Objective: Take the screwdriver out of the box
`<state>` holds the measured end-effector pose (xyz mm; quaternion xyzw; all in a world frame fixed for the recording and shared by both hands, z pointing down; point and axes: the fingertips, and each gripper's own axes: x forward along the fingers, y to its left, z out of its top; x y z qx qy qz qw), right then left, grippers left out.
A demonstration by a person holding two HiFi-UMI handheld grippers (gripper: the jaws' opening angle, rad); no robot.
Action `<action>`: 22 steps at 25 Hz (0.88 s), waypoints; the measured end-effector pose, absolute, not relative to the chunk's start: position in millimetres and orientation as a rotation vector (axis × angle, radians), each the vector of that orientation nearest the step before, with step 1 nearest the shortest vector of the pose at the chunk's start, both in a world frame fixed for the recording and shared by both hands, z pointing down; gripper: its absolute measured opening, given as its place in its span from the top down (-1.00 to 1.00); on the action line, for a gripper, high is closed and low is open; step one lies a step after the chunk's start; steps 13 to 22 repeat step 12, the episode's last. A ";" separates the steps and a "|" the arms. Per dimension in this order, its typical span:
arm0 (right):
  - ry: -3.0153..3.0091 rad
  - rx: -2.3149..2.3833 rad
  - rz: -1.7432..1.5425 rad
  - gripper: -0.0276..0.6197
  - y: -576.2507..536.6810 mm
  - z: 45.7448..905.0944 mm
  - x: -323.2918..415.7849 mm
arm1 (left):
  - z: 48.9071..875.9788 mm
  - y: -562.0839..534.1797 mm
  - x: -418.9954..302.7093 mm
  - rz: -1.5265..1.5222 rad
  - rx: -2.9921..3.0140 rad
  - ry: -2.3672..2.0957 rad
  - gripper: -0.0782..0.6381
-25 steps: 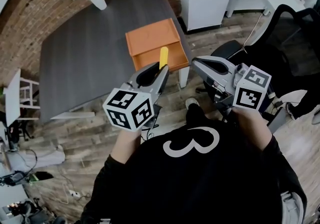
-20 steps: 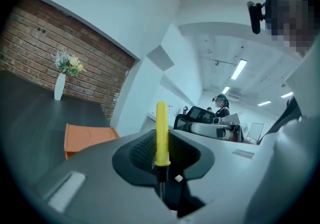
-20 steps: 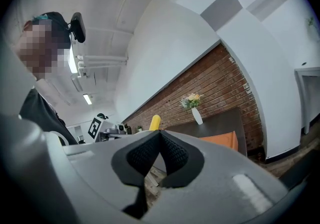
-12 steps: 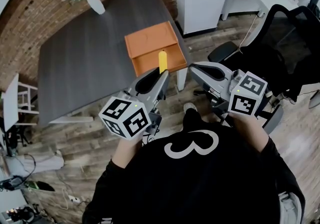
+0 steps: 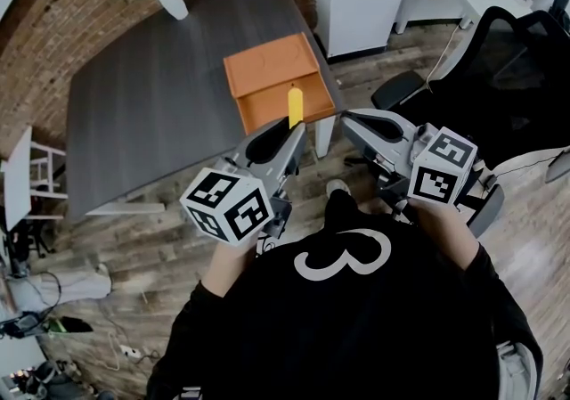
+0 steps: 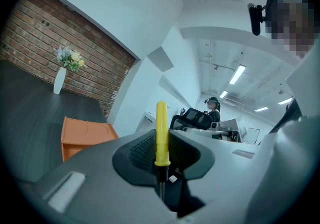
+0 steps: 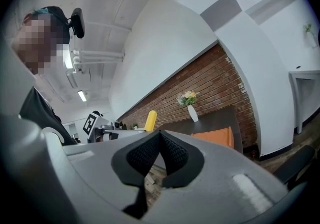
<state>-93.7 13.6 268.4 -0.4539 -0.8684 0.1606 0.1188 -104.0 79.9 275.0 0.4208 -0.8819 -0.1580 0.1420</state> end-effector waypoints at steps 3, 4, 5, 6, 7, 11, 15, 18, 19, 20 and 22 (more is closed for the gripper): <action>-2.536 -1.329 0.463 0.91 14.2 269.3 -95.0 | 275.2 77.9 -104.5 -0.461 1.211 -2.545 0.52; -2.537 -1.331 0.462 0.91 14.3 269.4 -95.2 | 274.9 77.2 -104.5 -0.459 1.211 -2.547 0.52; -2.537 -1.333 0.462 0.91 14.1 269.3 -95.4 | 274.6 76.7 -104.5 -0.456 1.211 -2.550 0.52; -2.537 -1.335 0.462 0.91 13.8 269.1 -95.9 | 274.4 76.3 -104.7 -0.452 1.211 -2.552 0.52; -2.538 -1.336 0.461 0.91 13.3 268.8 -96.6 | 274.5 76.1 -105.0 -0.447 1.210 -2.554 0.52; -2.537 -1.330 0.460 0.91 11.1 269.7 -100.7 | 276.2 76.2 -108.7 -0.438 1.202 -2.554 0.52; -2.536 -1.328 0.460 0.91 10.5 270.0 -101.9 | 276.6 76.1 -109.9 -0.438 1.200 -2.552 0.52; -2.536 -1.328 0.460 0.91 10.5 270.0 -101.9 | 276.6 76.1 -109.9 -0.438 1.200 -2.552 0.52; -2.536 -1.328 0.460 0.91 10.5 270.0 -101.9 | 276.6 76.1 -109.9 -0.438 1.200 -2.552 0.52; -2.536 -1.328 0.460 0.91 10.5 270.0 -101.9 | 276.6 76.1 -109.9 -0.438 1.200 -2.552 0.52; -2.536 -1.328 0.460 0.91 10.5 270.0 -101.9 | 276.6 76.1 -109.9 -0.438 1.200 -2.552 0.52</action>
